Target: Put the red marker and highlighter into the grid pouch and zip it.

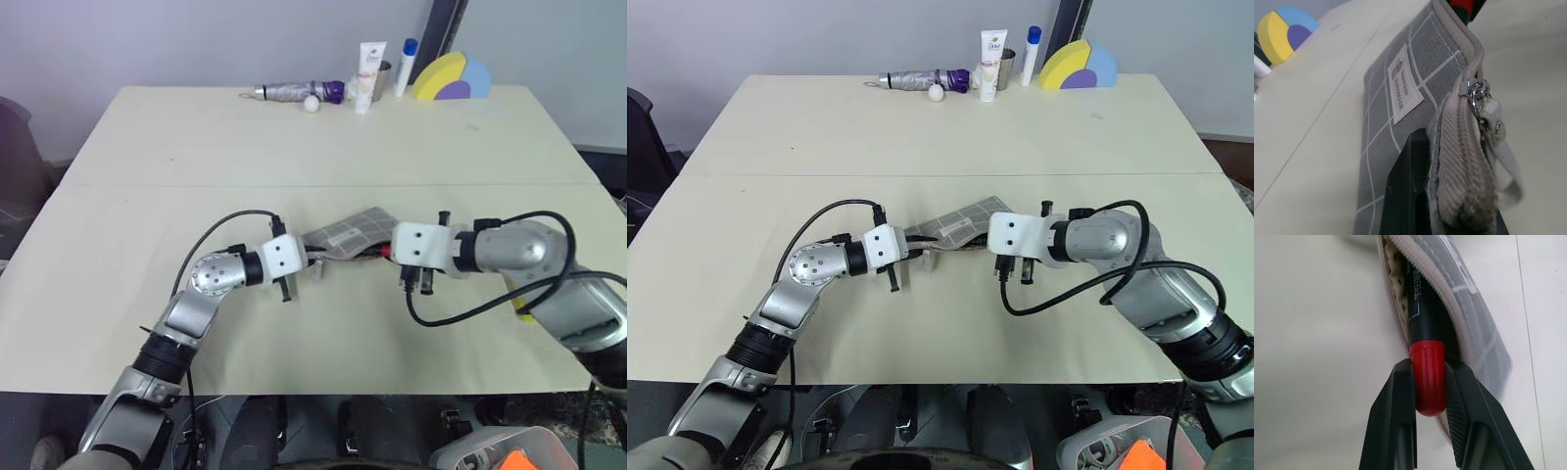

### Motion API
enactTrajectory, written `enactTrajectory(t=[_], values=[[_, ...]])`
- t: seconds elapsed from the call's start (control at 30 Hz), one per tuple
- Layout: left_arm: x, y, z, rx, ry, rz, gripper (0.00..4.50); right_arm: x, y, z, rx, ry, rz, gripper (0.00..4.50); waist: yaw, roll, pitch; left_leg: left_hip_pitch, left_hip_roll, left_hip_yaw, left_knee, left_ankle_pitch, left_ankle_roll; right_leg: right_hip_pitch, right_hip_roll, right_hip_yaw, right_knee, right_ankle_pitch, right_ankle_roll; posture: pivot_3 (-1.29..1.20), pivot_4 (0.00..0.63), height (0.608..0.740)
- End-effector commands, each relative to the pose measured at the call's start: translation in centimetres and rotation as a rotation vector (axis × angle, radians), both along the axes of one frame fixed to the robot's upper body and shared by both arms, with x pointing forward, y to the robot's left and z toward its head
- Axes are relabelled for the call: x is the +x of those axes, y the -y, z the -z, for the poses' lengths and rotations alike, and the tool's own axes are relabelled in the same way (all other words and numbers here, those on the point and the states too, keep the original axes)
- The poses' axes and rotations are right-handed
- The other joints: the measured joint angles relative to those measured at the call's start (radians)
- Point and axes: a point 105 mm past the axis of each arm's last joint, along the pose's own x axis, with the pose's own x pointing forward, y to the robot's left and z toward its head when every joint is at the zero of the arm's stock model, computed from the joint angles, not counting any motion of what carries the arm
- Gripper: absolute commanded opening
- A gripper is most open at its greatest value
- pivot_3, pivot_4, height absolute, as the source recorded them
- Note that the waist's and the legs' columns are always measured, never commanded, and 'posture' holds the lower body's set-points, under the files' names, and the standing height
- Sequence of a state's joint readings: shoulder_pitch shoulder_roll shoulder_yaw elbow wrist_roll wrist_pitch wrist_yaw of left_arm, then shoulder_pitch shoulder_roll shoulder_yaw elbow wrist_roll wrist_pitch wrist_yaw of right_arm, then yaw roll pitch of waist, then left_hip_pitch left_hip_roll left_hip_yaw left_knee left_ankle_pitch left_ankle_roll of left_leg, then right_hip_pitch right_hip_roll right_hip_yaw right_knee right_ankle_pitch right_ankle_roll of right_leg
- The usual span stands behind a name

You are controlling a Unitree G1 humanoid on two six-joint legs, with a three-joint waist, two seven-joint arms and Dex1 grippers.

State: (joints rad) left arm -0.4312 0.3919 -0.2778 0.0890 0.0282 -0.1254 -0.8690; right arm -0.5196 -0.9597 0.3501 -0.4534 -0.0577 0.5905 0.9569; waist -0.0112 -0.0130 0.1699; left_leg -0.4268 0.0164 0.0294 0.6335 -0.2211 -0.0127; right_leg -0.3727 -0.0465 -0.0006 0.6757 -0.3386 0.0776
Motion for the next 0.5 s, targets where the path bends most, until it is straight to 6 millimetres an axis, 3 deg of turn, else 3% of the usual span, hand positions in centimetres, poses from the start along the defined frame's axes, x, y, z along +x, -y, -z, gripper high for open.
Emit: enactTrajectory(t=[0.03,0.23,0.37,0.5], values=[[-0.7,0.9,-1.3,-0.034,0.037,0.05,0.0,-0.4,-0.5,-2.1,0.031,0.023,-0.037,1.34,0.002,0.0,0.0,0.0,0.0,0.0,0.0,0.0,0.0,0.0,0.0,0.0,0.0,0.0,0.0,0.0,0.15,0.74],[0.0,0.8,-1.7,-0.114,0.0,-0.025,0.0,0.1,1.6,-4.8,0.179,0.056,0.098,4.3,0.002,0.0,0.0,0.0,0.0,0.0,0.0,0.0,0.0,0.0,0.0,0.0,0.0,0.0,0.0,0.0,0.15,0.74],[0.6,1.4,-2.0,-0.196,-0.042,-0.085,0.0,-0.8,5.2,-4.7,0.266,-0.016,0.267,4.3,0.011,0.0,0.0,0.0,0.0,0.0,0.001,0.0,0.0,0.001,-0.001,0.0,0.0,0.0,0.0,0.0,0.15,0.74],[0.8,2.3,-1.7,-0.213,-0.056,-0.103,0.0,-1.5,11.6,-2.2,0.377,-0.07,0.604,4.3,0.025,0.0,0.0,0.0,0.0,0.0,0.001,0.0,0.0,0.003,-0.001,-0.001,-0.001,0.0,0.0,0.0,0.15,0.74]])
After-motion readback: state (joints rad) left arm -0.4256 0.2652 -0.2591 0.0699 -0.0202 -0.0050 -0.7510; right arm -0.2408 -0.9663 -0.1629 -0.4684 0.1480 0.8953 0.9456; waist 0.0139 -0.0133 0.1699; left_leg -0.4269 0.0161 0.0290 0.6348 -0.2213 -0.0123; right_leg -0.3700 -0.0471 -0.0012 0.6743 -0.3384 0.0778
